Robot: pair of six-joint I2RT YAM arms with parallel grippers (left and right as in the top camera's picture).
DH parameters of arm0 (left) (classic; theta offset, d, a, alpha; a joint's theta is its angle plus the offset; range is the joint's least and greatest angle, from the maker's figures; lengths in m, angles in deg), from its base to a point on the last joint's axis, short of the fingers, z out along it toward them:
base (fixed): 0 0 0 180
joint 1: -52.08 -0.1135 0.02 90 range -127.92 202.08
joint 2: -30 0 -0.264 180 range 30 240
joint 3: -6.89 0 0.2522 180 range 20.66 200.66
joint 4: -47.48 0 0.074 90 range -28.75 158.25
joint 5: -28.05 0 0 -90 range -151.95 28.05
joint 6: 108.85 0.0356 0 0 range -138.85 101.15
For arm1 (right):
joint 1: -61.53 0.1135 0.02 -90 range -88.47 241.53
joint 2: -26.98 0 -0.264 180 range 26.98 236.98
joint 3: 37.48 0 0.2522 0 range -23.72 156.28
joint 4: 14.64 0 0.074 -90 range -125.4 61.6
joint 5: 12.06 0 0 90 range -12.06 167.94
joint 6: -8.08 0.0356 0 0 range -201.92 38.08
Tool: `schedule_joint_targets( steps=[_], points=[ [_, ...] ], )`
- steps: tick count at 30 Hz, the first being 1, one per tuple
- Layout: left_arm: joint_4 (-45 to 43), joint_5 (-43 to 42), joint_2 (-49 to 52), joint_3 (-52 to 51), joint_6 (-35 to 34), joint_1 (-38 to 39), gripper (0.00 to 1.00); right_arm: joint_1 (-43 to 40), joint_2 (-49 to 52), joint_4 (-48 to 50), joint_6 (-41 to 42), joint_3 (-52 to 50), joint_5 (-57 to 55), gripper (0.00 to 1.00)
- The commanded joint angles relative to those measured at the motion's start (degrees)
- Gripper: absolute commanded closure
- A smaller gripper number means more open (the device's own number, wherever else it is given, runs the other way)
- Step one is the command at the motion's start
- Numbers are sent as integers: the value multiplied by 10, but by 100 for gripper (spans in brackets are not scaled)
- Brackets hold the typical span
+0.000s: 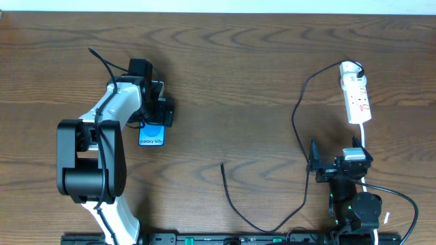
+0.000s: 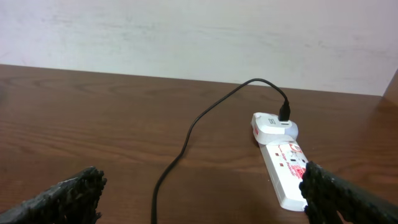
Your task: Plug charger to phone and switch on socket
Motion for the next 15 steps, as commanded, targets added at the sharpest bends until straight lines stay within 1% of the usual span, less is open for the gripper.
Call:
schedule_joint_targets(
  steps=[1, 15],
  points=[
    [-2, 2, 6, -18, 5, -1, 2, 5, -3, -3, -7, -1, -4, 1],
    [-10, 2, 6, -18, 6, -1, 2, 5, -3, -3, -7, -1, -4, 1]
  ],
)
